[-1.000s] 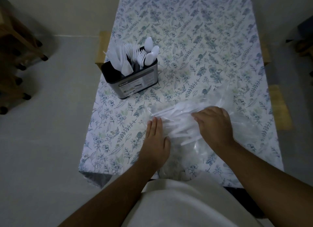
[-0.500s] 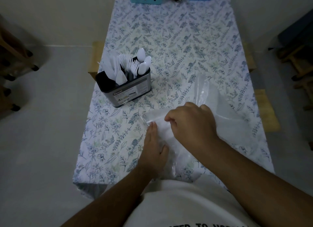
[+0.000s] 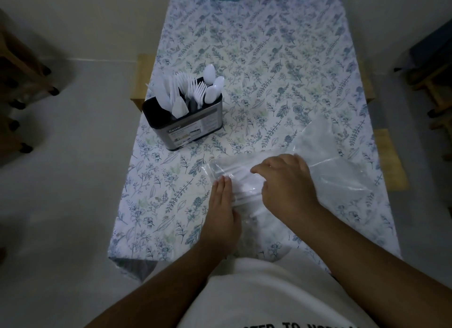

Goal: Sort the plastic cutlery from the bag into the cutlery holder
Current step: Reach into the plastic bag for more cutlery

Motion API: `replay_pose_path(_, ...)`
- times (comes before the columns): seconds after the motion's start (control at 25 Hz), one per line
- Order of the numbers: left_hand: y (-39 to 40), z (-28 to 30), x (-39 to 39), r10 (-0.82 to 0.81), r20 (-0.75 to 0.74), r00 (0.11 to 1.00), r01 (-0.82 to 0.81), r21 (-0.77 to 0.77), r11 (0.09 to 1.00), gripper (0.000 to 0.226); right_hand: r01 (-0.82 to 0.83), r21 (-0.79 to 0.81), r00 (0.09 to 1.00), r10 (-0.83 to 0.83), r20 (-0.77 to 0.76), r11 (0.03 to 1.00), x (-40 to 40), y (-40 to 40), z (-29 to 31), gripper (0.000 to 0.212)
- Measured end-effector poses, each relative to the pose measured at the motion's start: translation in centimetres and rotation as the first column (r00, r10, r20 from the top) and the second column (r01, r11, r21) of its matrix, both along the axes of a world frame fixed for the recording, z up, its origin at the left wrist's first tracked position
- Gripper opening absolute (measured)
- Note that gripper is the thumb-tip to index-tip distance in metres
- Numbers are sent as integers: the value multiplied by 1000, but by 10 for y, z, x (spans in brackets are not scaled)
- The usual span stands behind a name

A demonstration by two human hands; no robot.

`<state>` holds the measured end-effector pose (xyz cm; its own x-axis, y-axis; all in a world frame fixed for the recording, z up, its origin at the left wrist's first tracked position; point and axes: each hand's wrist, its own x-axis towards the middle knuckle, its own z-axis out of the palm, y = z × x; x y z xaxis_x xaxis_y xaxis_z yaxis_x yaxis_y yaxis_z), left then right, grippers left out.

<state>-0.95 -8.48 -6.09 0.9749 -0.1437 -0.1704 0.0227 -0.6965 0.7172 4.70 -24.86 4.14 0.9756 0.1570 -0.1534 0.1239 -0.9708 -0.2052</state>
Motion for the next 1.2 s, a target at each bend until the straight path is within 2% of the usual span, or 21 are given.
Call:
replay_pose_path(0.08, 1, 4, -1, 20, -1, 1000, -20, -4, 1000, 78, 20, -72, 999, -23, -31, 997, -3, -6, -18, 66)
replay_pose_path(0.2, 2, 5, 1, 43, -12, 999, -44, -11, 999, 79, 152, 101, 987, -145, -68, 983, -7, -15, -38, 74)
replay_pose_path(0.28, 1, 2, 3, 45, -30, 999, -46, -11, 999, 78, 130, 108, 991, -127, -30, 986, -7, -24, -47, 62)
replay_pose_path(0.36, 0, 1, 6, 53, -54, 997, -54, -14, 998, 76, 82, 50, 993, -86, 86, 995, -3, -30, -49, 39)
replay_pose_path(0.48, -2, 5, 10, 49, -59, 997, -50, -16, 999, 71, 48, 118, 977, -72, 202, 992, 7, -22, -23, 18)
replay_pose_path(0.6, -5, 7, 15, 45, -89, 995, -51, -63, 997, 67, -52, 128, 962, 16, 272, 990, 9, 6, 13, 17)
replay_pose_path(0.72, -6, -2, 17, 10, -107, 994, -24, -132, 991, 60, -154, 16, 952, 144, 271, 988, -2, 30, 20, 13)
replay_pose_path(0.84, -7, 0, 8, 22, -106, 994, -32, -93, 995, 64, -131, 19, 957, 121, 262, 991, -5, 22, 6, 17)
replay_pose_path(0.92, -5, 3, 4, 88, -51, 995, -92, -78, 993, 73, -85, 77, 956, 59, 288, 993, -4, 10, -1, 24)
replay_pose_path(1.0, -4, 11, 8, 224, -88, 971, -233, -104, 967, 76, -39, 102, 954, 6, 301, 994, -3, 0, -3, 29)
replay_pose_path(1.12, -4, 22, 17, 438, -277, 855, -496, -192, 847, 62, -32, 112, 970, 3, 242, 993, -7, -8, -10, 30)
replay_pose_path(1.2, -3, 26, 16, 497, -382, 779, -597, -208, 775, 52, -35, 134, 987, 13, 161, 990, -13, -7, -17, 24)
